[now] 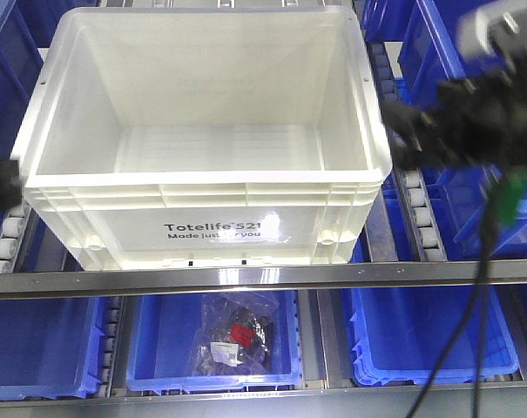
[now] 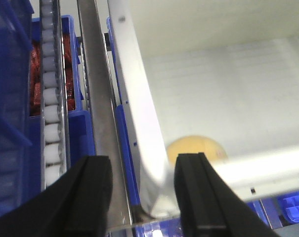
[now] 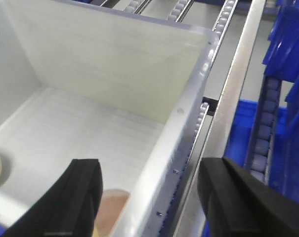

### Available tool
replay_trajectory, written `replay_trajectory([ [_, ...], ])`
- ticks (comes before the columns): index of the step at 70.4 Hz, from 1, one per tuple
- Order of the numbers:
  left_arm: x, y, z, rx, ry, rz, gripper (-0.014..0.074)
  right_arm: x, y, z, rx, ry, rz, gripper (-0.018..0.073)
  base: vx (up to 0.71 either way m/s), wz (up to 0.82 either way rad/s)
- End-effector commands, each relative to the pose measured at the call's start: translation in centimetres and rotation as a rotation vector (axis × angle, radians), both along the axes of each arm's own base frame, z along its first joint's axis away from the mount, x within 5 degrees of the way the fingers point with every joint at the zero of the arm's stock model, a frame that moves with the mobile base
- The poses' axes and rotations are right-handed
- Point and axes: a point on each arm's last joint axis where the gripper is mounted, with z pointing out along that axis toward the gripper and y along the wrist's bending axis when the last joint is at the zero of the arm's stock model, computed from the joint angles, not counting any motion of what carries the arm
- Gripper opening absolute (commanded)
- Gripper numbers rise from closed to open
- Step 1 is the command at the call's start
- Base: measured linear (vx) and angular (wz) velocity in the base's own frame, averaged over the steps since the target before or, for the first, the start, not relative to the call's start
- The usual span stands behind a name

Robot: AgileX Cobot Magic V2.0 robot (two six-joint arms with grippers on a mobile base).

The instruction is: Place moving items into box and shelve

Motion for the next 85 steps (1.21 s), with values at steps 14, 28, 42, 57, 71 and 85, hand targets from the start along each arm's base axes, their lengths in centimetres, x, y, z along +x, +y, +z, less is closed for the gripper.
replay_trajectory([
  [14, -7.1, 0.9, -1.4, -0.029, -0.232, -0.003, 0.0377, -7.7, -3.2, -2.7, 0.042, -0.198, -0.02, 0.0466, 0.0, 0.0],
  [28, -8.2, 1.1, -3.1, -0.06, -0.465, 0.001, 0.0358, -9.3, -4.5, -5.6, 0.072, -0.428, -0.089, 0.0466, 0.0, 0.0],
  [42, -7.6, 1.0, -4.6, -0.13, -0.556, 0.022, 0.0356, -8.3, -4.8, -6.8, 0.114, -0.505, -0.16, 0.0466, 0.0, 0.0],
  [57, -7.6, 1.0, -4.8, -0.131, -0.534, 0.024, 0.0256, -8.1, -4.7, -6.9, 0.108, -0.494, -0.16, 0.041, 0.0, 0.0],
  [71, -7.6, 1.0, -5.1, -0.125, -0.506, 0.023, -0.0029, -8.1, -4.7, -7.0, 0.11, -0.488, -0.16, -0.0021, 0.0, 0.0],
  [85, -7.7, 1.0, -5.6, -0.117, -0.448, 0.025, -0.0028, -8.1, -4.7, -7.0, 0.11, -0.487, -0.159, -0.0015, 0.0, 0.0],
])
